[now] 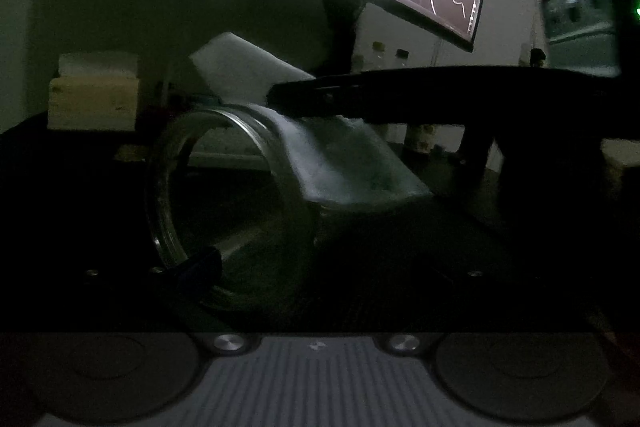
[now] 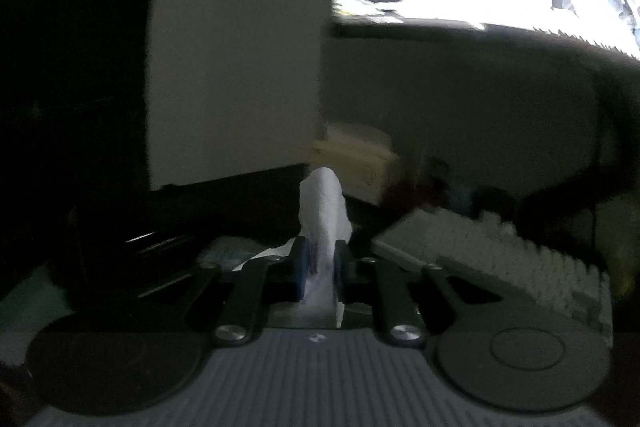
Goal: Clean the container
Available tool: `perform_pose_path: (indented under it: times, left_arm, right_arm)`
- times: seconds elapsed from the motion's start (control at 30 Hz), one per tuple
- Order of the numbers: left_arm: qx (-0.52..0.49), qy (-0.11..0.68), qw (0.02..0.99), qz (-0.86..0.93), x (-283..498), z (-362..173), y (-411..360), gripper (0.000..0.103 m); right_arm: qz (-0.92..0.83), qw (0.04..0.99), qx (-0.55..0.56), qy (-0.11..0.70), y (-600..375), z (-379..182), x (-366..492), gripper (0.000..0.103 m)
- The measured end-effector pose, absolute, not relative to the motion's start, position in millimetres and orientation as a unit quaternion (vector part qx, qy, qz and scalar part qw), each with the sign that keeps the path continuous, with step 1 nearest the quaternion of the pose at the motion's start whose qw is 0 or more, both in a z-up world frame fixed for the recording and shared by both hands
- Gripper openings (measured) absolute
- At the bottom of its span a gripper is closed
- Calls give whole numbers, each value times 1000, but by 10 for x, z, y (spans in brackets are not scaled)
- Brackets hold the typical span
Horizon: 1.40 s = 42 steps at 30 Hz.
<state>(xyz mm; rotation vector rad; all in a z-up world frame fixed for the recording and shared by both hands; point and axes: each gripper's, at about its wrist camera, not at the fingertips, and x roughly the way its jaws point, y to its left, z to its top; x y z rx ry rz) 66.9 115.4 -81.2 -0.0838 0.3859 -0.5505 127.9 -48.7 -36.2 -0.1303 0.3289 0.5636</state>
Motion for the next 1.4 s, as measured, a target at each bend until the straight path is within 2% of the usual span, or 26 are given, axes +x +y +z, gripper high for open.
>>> perform_pose_path:
  times: [0.07, 0.17, 0.2, 0.23, 0.27, 0.3, 0.33, 0.37, 0.43, 0.6, 0.77, 0.9, 0.97, 1.07, 1.1, 1.13, 1.23, 1.4]
  left_arm:
    - [-34, 184, 945, -269, 647, -822, 1134, 103]
    - [-52, 170, 941, -288, 633, -863, 1141, 97]
    - [-66, 164, 938, -297, 631, -879, 1155, 88]
    - [-77, 157, 936, -305, 626, -893, 1163, 73]
    - [-84, 151, 934, -312, 612, -904, 1168, 62]
    - [-90, 147, 932, -320, 608, -918, 1170, 40]
    - [-95, 145, 928, -328, 602, -933, 1176, 22]
    - [-98, 140, 927, -335, 580, -946, 1186, 17]
    - [-91, 126, 926, -345, 521, -951, 1178, 15]
    - [-102, 92, 882, -450, 321, -864, 1234, 13]
    - [-40, 84, 888, -451, 142, -805, 1047, 15]
    - [1, 121, 907, -404, 162, -898, 889, 38]
    - [13, 134, 914, -383, 186, -927, 874, 33]
    - [14, 139, 919, -369, 186, -911, 904, 37]
    - [14, 140, 921, -364, 185, -903, 912, 41]
    - [17, 141, 925, -352, 179, -894, 904, 54]
    - [14, 146, 928, -343, 189, -887, 944, 73]
    - [21, 151, 931, -333, 208, -920, 970, 75]
  right_arm:
    - [243, 952, -47, 180, -596, -382, 1436, 20]
    - [238, 952, -45, 187, -669, -371, 1477, 20]
    - [241, 952, -49, 184, -671, -366, 1452, 19]
    - [248, 950, -47, 182, -681, -362, 1417, 19]
    - [260, 947, -37, 183, -707, -353, 1388, 19]
    - [276, 943, -25, 185, -733, -347, 1375, 19]
    - [293, 938, -14, 187, -758, -343, 1367, 19]
    - [309, 932, -3, 189, -783, -338, 1358, 19]
    - [335, 924, -2, 183, -790, -337, 1274, 19]
    - [374, 905, 2, 202, -806, -350, 1074, 19]
    - [363, 913, -1, 186, -868, -352, 883, 19]
    - [352, 919, -2, 178, -925, -355, 832, 19]
    - [350, 919, 0, 181, -949, -339, 868, 19]
    - [347, 919, -5, 186, -921, -304, 885, 20]
    - [346, 920, -11, 184, -895, -291, 873, 20]
    - [349, 919, -16, 184, -866, -276, 865, 20]
    - [356, 916, -26, 185, -768, -256, 905, 20]
    - [363, 912, -41, 187, -668, -246, 1006, 19]
